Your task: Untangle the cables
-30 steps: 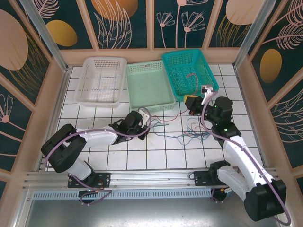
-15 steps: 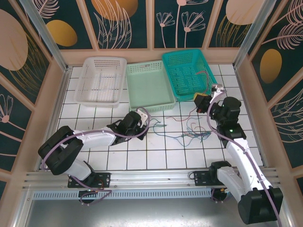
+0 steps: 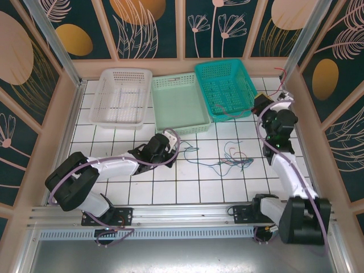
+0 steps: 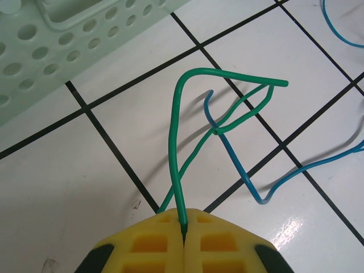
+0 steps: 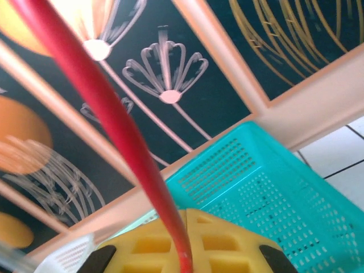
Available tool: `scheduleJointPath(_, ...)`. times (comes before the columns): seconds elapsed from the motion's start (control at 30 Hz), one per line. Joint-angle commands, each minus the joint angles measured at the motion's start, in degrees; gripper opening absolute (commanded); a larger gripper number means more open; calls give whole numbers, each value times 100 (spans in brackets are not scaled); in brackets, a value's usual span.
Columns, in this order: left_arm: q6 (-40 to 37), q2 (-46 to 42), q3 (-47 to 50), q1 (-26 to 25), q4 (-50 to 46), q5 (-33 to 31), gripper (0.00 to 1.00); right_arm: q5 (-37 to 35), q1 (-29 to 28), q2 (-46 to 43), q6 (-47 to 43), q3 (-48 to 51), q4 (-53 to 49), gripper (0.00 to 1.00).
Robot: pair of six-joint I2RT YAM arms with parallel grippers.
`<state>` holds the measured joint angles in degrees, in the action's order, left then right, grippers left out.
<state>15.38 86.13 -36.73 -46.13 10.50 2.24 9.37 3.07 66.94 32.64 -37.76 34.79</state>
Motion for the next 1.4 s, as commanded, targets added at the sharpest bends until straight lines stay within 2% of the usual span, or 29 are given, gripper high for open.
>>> scheduleJointPath(0.0, 80, -141, 84, -10, 195, -92, 0, -137, 40, 618, 191, -712, 836, 0)
scheduleJointPath(0.1, 119, -166, 144, -7, 290, -108, 0, -35, 62, 1346, 87, -1194, 875, 0)
scheduleJointPath(0.17, 138, -161, 158, -8, 319, -96, 0, 316, 71, 1894, -50, -1836, 400, 0)
scheduleJointPath(0.33, 158, -172, 162, -8, 345, -104, 0, 1275, 10, 3912, -957, -4765, -3132, 0)
scheduleJointPath(0.4, 169, -183, 162, -9, 373, -105, 0, 1358, -50, 4479, -1305, -5513, -3946, 0)
scheduleJointPath(0.47, 182, -186, 174, -9, 399, -113, 0, 1272, -111, 4832, -1500, -5899, -4317, 0)
scheduleJointPath(0.6, 189, -158, 159, -5, 402, -84, 0, 1375, -149, 5255, -1583, -6072, -4404, 0)
scheduleJointPath(0.87, 217, -145, 162, -10, 399, -94, 0, 1513, -285, 6345, -2164, -7668, -6067, 0)
scheduleJointPath(0.9, 228, -137, 166, -7, 411, -97, 0, 1507, -296, 6387, -2183, -7740, -6128, 2)
scheduleJointPath(0.97, 253, -130, 166, -10, 438, -88, 0, 1482, -298, 6411, -2201, -7790, -6172, 16)
scheduleJointPath(1.03, 255, -120, 167, -2, 468, -90, 0, 1431, -316, 6402, -2259, -7830, -6202, 38)
scheduleJointPath(1.2, 256, -121, 166, -2, 494, -119, 0, 1207, -465, 6424, -2544, -8086, -6519, 48)
scheduleJointPath(1.37, 284, -131, 166, -10, 524, -108, 0, 1054, -514, 6351, -2601, -8138, -6641, 49)
